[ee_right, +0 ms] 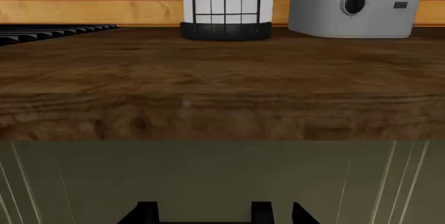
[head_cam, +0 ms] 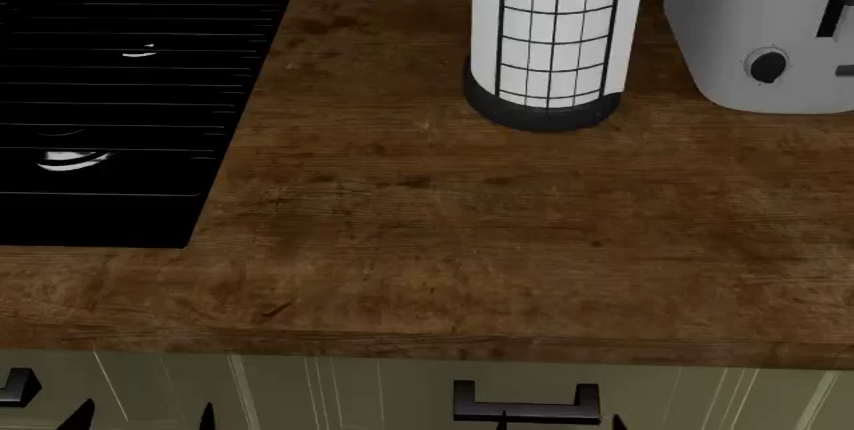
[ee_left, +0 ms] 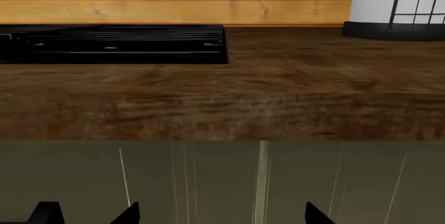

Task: Place all breads on the cutting board.

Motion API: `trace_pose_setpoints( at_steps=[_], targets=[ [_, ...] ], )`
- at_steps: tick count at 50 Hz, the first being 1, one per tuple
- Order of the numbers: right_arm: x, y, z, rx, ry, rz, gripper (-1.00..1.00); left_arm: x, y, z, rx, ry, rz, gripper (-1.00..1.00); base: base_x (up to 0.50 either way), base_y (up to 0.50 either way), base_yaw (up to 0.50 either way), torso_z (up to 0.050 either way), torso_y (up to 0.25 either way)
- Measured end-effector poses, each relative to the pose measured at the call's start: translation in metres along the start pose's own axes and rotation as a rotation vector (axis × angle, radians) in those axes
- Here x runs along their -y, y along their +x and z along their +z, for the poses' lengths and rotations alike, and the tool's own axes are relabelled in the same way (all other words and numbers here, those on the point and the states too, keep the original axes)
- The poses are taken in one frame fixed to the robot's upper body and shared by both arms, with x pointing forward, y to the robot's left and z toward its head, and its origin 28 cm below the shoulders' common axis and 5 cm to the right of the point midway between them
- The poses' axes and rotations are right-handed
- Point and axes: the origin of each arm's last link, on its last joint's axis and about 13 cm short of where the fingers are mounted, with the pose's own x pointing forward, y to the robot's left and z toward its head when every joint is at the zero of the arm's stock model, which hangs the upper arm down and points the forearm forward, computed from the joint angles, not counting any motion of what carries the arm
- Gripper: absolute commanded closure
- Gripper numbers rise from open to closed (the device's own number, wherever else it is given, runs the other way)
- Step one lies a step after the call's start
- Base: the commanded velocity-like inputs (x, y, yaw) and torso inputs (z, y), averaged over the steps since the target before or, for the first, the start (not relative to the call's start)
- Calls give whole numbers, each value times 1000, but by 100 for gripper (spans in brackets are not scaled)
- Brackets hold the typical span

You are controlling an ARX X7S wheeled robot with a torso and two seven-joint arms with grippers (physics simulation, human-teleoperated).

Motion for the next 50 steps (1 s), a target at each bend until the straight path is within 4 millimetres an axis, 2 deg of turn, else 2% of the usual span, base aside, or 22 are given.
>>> trace_pose_setpoints(
  at_steps=[31,50],
  targets=[
    [-1,0,0,0,-4,0,-100,0,0,0,3,-1,1,-100,0,0,0,0,0],
    [0,0,0,-3,-7,-4,-100,0,-1,1,3,-3,-1,-100,-445,0,0,0,0]
  ],
)
